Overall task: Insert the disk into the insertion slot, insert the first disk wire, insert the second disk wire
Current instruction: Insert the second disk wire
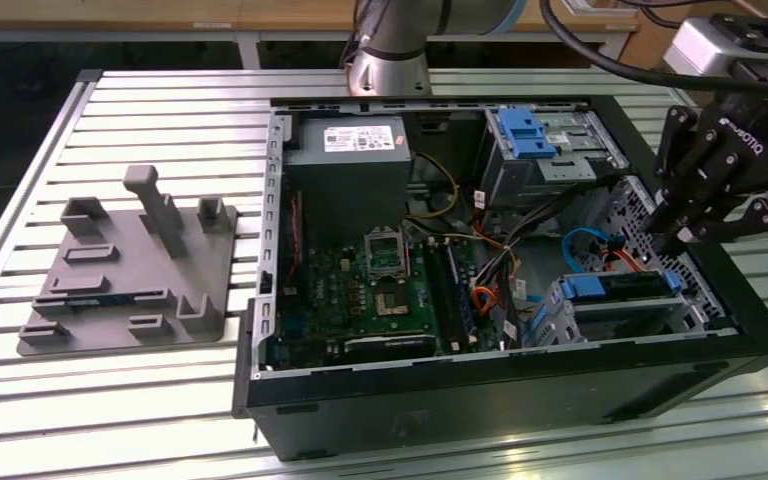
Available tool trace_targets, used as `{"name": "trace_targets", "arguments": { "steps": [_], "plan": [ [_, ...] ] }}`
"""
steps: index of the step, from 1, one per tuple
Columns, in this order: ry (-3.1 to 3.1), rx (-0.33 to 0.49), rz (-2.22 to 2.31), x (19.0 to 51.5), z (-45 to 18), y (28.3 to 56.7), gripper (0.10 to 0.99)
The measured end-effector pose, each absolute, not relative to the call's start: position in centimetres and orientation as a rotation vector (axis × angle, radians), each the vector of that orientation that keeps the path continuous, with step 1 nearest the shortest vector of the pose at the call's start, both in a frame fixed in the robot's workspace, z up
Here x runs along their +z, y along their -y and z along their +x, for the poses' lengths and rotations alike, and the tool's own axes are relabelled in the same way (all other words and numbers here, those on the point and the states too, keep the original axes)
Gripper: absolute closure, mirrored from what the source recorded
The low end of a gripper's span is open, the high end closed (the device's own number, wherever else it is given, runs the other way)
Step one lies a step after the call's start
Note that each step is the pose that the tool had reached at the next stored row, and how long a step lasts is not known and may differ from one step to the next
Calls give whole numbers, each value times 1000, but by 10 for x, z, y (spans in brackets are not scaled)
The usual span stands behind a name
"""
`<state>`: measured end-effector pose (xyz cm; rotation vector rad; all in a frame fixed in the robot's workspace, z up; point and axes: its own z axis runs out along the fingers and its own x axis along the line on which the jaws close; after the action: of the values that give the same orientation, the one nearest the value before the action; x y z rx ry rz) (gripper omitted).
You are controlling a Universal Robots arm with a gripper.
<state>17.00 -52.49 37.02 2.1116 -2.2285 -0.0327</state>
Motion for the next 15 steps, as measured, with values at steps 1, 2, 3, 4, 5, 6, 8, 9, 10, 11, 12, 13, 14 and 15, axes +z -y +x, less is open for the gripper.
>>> {"name": "trace_targets", "arguments": {
  "steps": [1,2,3,4,5,6,8,9,10,11,12,13,14,15],
  "plan": [
    [2223,-25,2108,370,170,524,788],
    [2217,-18,2106,370,170,523,788],
    [2211,-13,2109,370,170,521,788],
    [2203,-9,2113,370,169,520,788],
    [2196,-5,2117,370,169,519,788],
    [2190,-1,2120,370,169,518,788],
    [2191,23,2120,370,167,515,788],
    [2198,41,2126,370,166,514,788],
    [2207,60,2133,369,165,514,788],
    [2216,77,2140,369,163,513,788],
    [2223,92,2146,369,160,513,788],
    [2225,96,2147,369,156,513,788],
    [2225,96,2148,369,153,512,788],
    [2225,96,2148,369,150,511,788]
  ]
}}
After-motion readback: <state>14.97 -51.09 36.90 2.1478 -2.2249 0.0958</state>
